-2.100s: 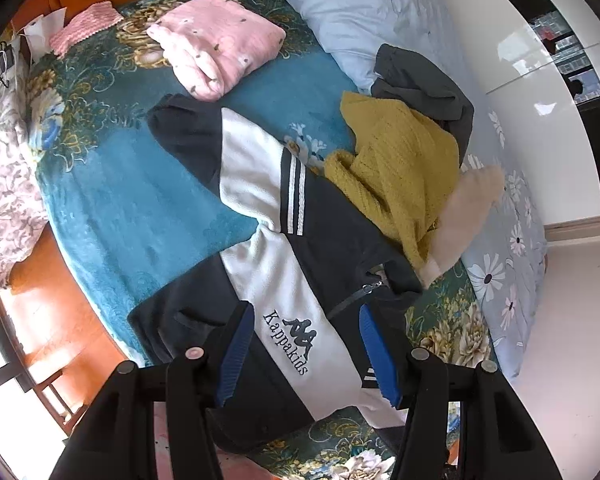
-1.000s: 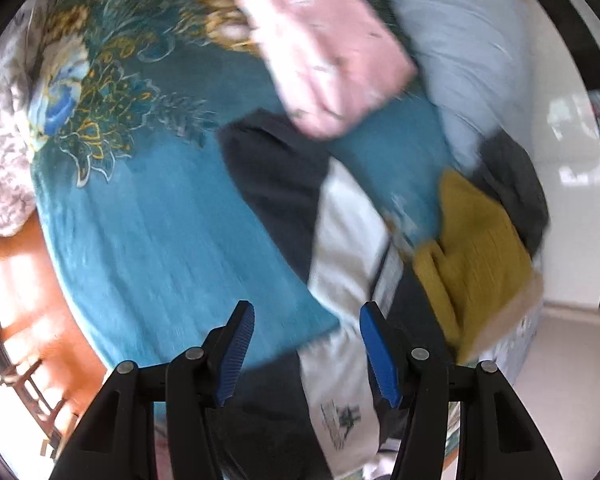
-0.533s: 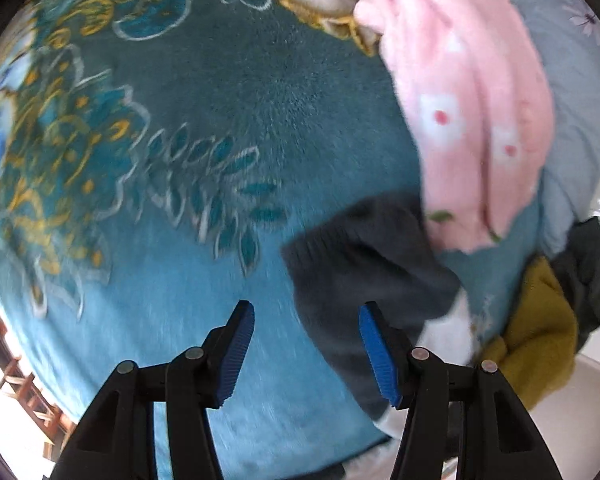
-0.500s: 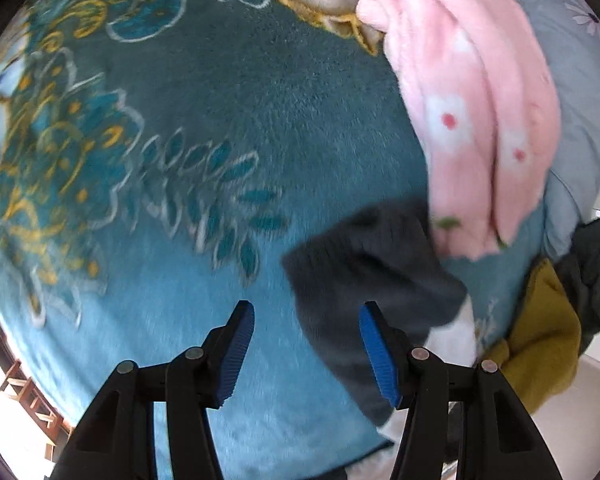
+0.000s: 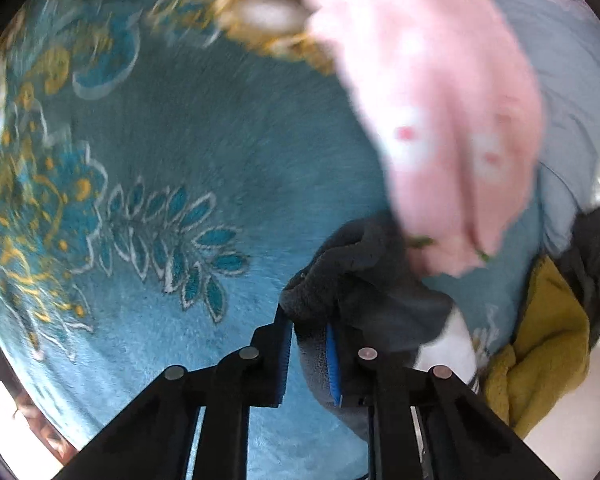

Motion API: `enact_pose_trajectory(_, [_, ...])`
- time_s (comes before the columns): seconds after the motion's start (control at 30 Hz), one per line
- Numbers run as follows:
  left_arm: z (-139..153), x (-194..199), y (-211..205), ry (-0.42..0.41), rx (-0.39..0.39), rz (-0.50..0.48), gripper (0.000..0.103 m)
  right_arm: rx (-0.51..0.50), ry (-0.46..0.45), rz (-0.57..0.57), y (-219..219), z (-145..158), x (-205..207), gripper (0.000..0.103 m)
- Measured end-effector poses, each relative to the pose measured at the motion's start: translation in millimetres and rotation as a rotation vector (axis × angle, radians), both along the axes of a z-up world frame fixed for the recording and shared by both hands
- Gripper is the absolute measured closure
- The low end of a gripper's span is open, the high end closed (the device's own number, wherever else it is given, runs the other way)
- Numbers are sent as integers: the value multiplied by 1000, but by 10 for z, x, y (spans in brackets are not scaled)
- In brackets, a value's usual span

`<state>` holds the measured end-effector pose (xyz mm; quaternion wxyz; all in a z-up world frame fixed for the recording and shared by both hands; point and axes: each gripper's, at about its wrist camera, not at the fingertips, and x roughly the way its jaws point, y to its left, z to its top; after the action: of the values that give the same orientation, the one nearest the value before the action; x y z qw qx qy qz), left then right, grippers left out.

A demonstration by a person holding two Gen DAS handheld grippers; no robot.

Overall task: Fold clothes
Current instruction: 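Fold the sleeve held by the left gripper across the sweatshirt front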

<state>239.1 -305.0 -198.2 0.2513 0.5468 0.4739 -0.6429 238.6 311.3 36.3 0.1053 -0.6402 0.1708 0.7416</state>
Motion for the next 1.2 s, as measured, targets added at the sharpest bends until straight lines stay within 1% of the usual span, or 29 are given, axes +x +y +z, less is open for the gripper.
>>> enact_pose_trajectory(0.07, [271, -33, 156, 56, -52, -71, 87, -13, 14, -15, 65, -7, 60, 45])
enact_pose_trajectory(0.13, [595, -71, 408, 120, -104, -170, 88, -32, 30, -34, 154, -28, 130, 45])
enact_pose_trajectory(0.2, [921, -138, 720, 191, -135, -264, 88, -54, 48, -60, 298, -71, 215, 45])
enact_pose_trajectory(0.27, [1232, -303, 1067, 258, -155, -352, 88, -77, 64, -88, 460, -125, 297, 45])
enact_pose_trajectory(0.33, [1517, -437, 1433, 317, -168, -433, 89, -103, 79, -114, 668, -199, 367, 45])
enact_pose_trajectory(0.4, [1776, -574, 1928, 374, -168, -503, 89, -132, 94, -126, 907, -288, 422, 45])
enact_pose_trajectory(0.5, [2033, -723, 2709, 415, -149, -570, 89, -163, 104, -141, 1317, -451, 497, 45])
enact_pose_trajectory(0.53, [2069, -766, 2974, 415, -142, -592, 89, -182, 107, -156, 1485, -509, 534, 45])
enact_pose_trajectory(0.63, [2106, -900, 3786, 393, -130, -674, 89, -233, 124, -200, 1961, -677, 651, 45])
enact_pose_trajectory(0.7, [2074, -942, 4300, 367, -139, -736, 89, -262, 119, -237, 2304, -842, 756, 45])
enact_pose_trajectory(0.83, [1859, -903, 5327, 280, -128, -879, 89, -299, 108, -297, 2788, -1120, 993, 45])
enact_pose_trajectory(0.93, [1662, -826, 5987, 200, -175, -1013, 89, -319, 94, -353, 3101, -1357, 1207, 45])
enact_pose_trajectory(0.97, [1590, -817, 6175, 168, -191, -1047, 89, -323, 93, -388, 3225, -1450, 1307, 45])
enact_pose_trajectory(1.03, [1400, -819, 6462, 104, -209, -1081, 89, -326, 83, -449, 3419, -1588, 1464, 45])
enact_pose_trajectory(1.13, [1126, -829, 6701, 15, -211, -1100, 89, -327, 45, -556, 3729, -1841, 1730, 45])
enact_pose_trajectory(1.2, [987, -812, 6835, -37, -230, -1122, 88, -330, 32, -623, 3916, -1987, 1896, 45])
